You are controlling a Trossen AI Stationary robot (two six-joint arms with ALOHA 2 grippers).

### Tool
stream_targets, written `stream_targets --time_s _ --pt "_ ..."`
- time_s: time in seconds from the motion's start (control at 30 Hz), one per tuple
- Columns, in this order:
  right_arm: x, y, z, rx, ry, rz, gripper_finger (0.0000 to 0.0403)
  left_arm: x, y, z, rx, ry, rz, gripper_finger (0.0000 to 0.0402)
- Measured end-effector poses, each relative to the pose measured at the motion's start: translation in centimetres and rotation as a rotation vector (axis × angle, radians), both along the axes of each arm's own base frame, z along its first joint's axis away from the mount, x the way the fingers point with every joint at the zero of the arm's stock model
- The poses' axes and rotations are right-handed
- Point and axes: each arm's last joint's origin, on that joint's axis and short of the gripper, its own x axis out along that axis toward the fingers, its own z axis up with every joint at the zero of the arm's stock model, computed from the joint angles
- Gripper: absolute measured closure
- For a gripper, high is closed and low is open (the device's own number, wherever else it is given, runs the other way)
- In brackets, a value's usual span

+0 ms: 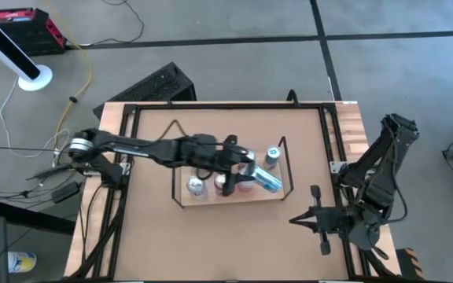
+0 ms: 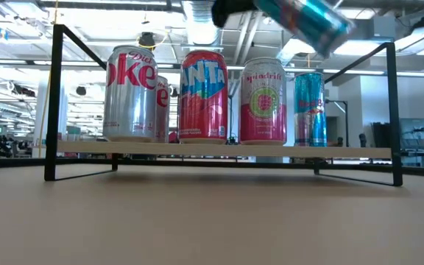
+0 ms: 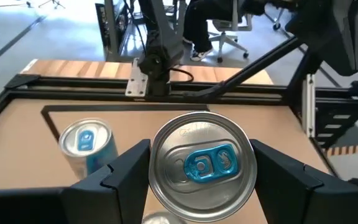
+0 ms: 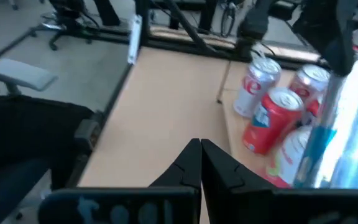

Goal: Place canned beverage on shelf
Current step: Put the blue soda can on the shelf aligned with the other pink can

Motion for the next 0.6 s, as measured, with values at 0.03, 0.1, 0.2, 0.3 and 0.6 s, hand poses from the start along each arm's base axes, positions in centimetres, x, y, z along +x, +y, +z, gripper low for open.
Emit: stream_targets --time_s 0.03,0.1,0.2,0.3,0.6 --pt "0.0 -0.2 -0.1 -0.002 0.006 -0.019 0.0376 0.5 0.1 -0.3 0.004 0.006 0.001 0.0182" --pt "-0.1 -0.4 -0.3 0.002 0.018 -0.045 0.0376 1.2 0.2 -0.9 0.022 0.02 0.019 0.0182" --pt "-0.2 -0.6 -0.5 0.003 0.024 -0.08 0.0376 2.1 0.3 -2.1 0.046 0.048 0.049 0.0182" --pt "-0.2 -0.7 -0.6 -0.009 0.012 -0.11 0.0376 2.4 0.4 -2.8 0.064 0.071 0.067 0.0182" --pt "1.8 -2.9 -0.4 -0.052 -0.02 -0.264 0.0362 2.3 0.6 -2.7 0.087 0.087 0.09 0.0182"
